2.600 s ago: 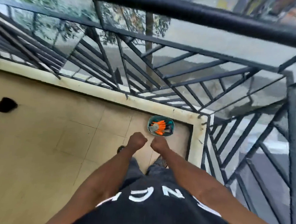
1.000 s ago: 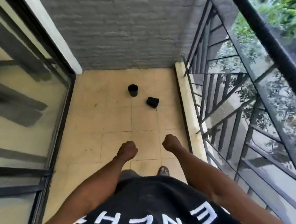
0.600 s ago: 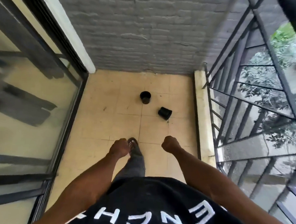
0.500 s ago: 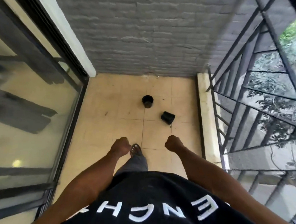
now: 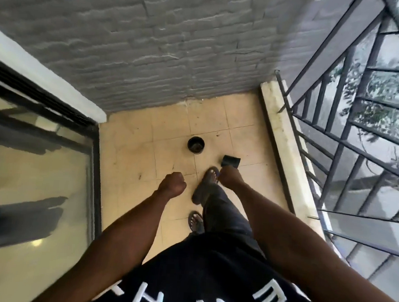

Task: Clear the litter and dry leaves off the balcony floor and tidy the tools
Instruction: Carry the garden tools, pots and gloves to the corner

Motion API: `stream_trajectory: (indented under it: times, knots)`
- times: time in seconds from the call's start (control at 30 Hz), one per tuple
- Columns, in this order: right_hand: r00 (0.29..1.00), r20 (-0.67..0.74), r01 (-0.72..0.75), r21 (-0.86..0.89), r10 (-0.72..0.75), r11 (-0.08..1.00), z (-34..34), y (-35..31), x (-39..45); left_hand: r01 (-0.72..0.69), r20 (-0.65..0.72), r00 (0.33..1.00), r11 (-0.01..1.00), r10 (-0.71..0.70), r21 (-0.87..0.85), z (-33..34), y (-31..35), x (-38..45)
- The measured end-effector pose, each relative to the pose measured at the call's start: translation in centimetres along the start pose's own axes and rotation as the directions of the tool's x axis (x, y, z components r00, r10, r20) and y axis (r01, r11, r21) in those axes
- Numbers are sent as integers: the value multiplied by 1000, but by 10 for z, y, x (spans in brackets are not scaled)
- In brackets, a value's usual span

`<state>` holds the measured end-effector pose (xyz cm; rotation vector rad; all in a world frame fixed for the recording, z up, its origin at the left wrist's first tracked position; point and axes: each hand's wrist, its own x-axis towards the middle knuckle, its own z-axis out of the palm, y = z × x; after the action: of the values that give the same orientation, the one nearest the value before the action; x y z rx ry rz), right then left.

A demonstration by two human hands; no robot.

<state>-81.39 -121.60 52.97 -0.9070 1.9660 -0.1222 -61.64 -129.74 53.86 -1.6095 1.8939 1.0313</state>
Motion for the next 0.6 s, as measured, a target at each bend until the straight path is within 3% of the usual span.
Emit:
stream_trajectory:
  times: [0.33,0.53,0.6]
  knots:
    - [988,57,-151,160,143,976,-27,-8,196,87,132,987,996,-90,26,-47,56,202]
    - [969,4,-240,267,248,933,16,35,329,73,149,985,992,-89,105,7,60,376]
    - [936,9,-333,347,352,877,44,59,381,46,120,991,988,-64,148,40,53,442]
